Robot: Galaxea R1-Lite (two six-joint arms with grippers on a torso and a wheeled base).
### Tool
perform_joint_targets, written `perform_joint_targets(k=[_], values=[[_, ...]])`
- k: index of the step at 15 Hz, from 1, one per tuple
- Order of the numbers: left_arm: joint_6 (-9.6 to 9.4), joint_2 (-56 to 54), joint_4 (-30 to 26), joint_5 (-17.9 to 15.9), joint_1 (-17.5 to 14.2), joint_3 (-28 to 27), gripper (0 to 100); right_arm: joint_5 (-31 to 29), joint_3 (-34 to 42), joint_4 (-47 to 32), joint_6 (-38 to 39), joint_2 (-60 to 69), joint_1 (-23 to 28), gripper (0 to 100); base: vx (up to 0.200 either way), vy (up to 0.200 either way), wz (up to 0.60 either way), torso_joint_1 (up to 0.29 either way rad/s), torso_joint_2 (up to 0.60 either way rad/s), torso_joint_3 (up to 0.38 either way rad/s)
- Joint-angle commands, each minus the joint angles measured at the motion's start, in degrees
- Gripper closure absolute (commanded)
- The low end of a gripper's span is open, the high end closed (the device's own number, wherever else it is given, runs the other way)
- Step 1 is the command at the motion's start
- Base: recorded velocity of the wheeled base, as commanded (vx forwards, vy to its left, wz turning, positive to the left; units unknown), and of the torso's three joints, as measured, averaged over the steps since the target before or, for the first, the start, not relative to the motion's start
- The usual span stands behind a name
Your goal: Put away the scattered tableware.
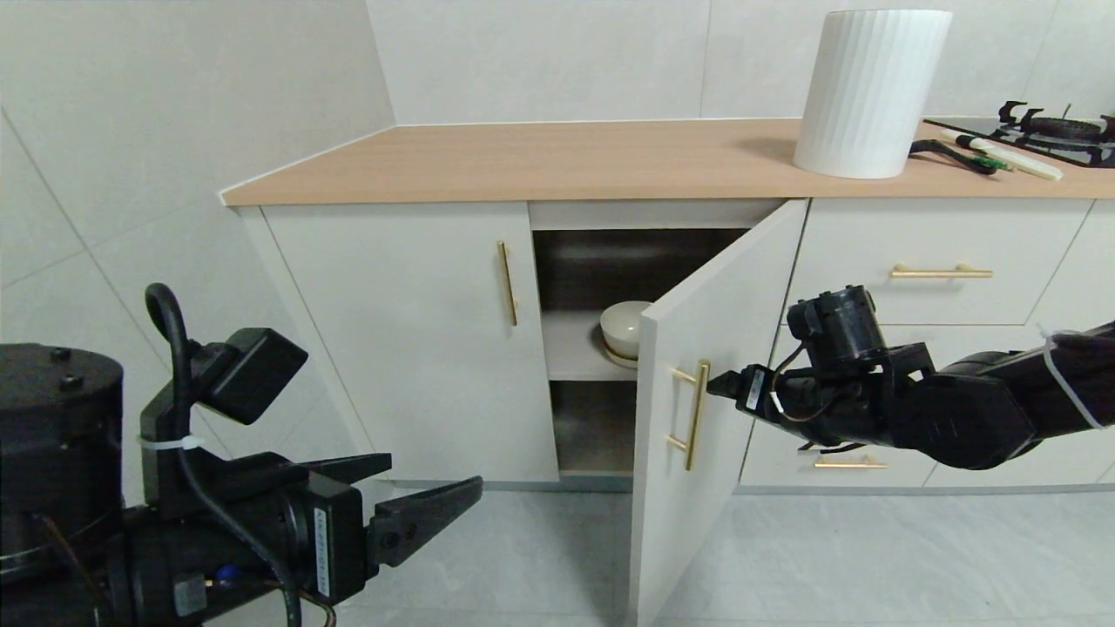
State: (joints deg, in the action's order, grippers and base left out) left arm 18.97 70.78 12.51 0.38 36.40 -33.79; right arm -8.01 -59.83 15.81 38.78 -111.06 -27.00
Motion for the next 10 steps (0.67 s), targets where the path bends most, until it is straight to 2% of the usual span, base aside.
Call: perform_joint_targets(k=[1,4,10], values=[[0.02,0.15,0.06,0.06,-0.01,0.04,0,-0.16,0.15,2.38,0.51,-1.8,-0.68,0,0.2,0.0,0.0,-0.002,0.0,0.002],[0.02,0.24,0.06,0.06,-0.01,0.04,0,-0.08,-0.11,3.61,2.62,-2.06,-0.95,0,0.2,0.0,0.0,0.001,0.0,0.001],[0.54,0.32,0.24,0.06,0.07,-0.22,0,-0.16,-0.55,9.33,6.75,-3.2,-0.95,0,0.0,0.0,0.0,0.0,0.0,0.0]])
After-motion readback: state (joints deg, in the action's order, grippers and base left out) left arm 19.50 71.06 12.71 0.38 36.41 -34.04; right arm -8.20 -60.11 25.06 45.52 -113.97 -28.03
